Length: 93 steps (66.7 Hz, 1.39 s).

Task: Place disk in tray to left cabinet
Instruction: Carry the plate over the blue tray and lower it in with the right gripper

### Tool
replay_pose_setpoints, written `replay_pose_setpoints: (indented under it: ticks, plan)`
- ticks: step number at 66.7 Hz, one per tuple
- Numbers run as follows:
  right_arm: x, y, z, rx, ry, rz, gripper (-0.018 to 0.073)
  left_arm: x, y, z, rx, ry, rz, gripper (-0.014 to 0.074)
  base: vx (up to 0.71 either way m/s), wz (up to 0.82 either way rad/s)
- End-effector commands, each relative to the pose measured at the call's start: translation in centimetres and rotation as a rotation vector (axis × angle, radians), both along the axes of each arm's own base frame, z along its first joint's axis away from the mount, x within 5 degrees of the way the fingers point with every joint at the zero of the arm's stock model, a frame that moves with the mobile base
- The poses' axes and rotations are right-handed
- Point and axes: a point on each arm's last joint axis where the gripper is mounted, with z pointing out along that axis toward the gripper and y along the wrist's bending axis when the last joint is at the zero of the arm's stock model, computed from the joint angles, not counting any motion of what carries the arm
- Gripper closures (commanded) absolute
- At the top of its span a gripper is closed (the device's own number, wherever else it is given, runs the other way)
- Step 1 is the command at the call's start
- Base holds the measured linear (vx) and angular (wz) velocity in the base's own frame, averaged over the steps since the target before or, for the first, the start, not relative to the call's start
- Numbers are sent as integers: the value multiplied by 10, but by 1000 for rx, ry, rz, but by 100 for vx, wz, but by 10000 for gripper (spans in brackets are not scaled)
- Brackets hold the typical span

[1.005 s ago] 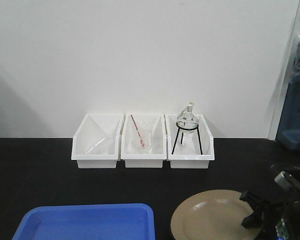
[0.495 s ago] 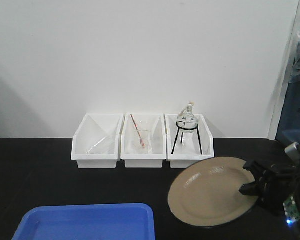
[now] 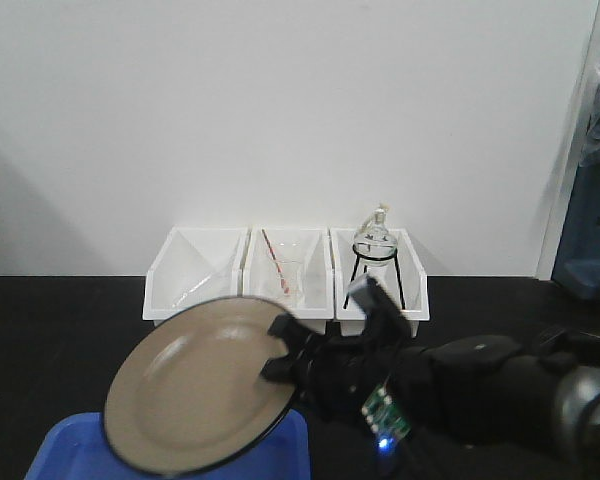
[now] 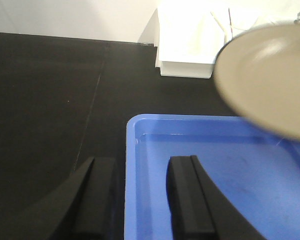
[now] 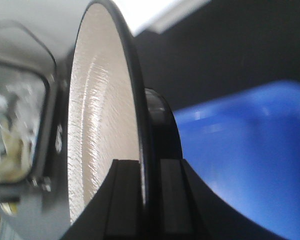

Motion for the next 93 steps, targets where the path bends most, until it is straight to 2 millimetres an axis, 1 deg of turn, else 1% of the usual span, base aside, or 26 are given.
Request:
replay_pose_setpoints:
  ticks: [1,2,9,17,22,29,36,43,50,59,64,70,74,79,85,93]
  plan:
    - [-6,22,13,61,-15,40,564,4,-1,16,-12,-101,-11,209,0,0]
    - [-7,25,11,59,-11,47,564,4,-1,16,-12,-101,-11,209,0,0]
    - [-11,44,-19,21,51,91,564,4,-1,16,-12,-101,-11,209,0,0]
    - [-11,52,-43,-11,96,106,564,4,-1,16,-12,-101,-11,209,0,0]
    - [-10,52,-53,-34,99,118,561,4,-1,16,-12,-101,-11,209,0,0]
    - [-9,53,-61,-77,77,146,551,4,-1,16,-12,-101,-11,209,0,0]
    - [-9,51,-62,-121,46,168,526,4,-1,16,-12,-101,-11,209,0,0]
    - [-5,46,-63,-151,28,163,468,4,-1,16,-12,-101,-11,209,0,0]
    - [0,36,-64,-159,26,190,376,4,-1,16,-12,-101,-11,209,0,0]
    - [6,22,-63,-133,48,237,207,4,-1,16,-12,-101,-11,209,0,0]
    - [7,17,-62,-111,61,256,125,4,-1,16,-12,-101,-11,209,0,0]
    - [3,20,-61,-97,57,311,43,4,-1,16,-12,-101,-11,209,0,0]
    - [0,21,-60,-100,28,369,15,4,-1,16,-12,-101,-11,209,0,0]
    - [-1,22,-58,-106,-1,412,8,4,-1,16,-12,-101,-11,209,0,0]
    - [0,18,-55,-128,-26,417,8,4,-1,16,-12,-101,-11,209,0,0]
    - [3,7,-44,-176,-74,406,8,4,-1,16,-12,-101,-11,209,0,0]
